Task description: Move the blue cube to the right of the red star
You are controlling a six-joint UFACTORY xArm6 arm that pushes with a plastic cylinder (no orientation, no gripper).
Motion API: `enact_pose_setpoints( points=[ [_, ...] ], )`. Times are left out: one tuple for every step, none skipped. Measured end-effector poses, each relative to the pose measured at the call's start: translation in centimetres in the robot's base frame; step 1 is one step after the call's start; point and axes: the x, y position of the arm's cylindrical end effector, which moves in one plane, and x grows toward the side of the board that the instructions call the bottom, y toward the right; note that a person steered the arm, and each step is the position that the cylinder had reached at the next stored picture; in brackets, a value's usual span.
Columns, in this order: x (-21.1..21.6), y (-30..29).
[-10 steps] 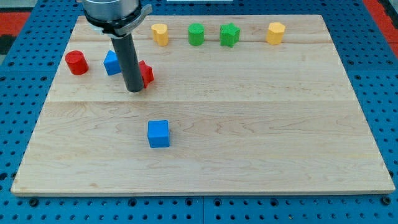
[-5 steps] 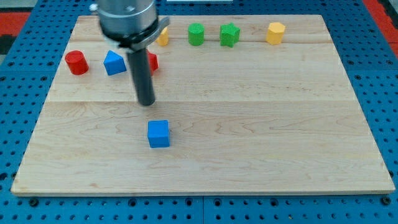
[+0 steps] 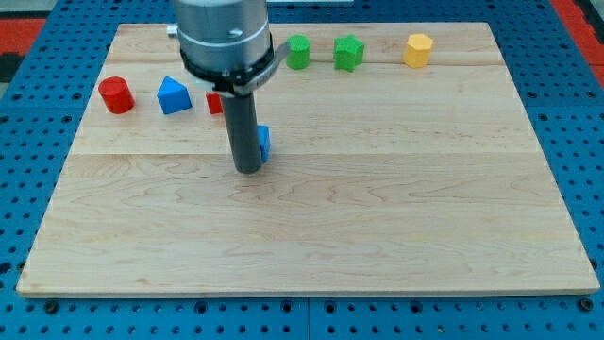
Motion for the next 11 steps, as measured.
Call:
enact_pose_setpoints(
  points=[
    [-1.0, 1.2],
    [-2.6, 1.0],
    [-3.3, -0.6],
    [-3.5, -2.5],
    [-3.6, -0.5],
    [-5.0, 0.3],
    [-6.2, 0.8],
    [-6.6, 1.3],
    [-6.7, 2.1],
    [-6.7, 2.1],
    [-7.0, 2.1]
  ],
)
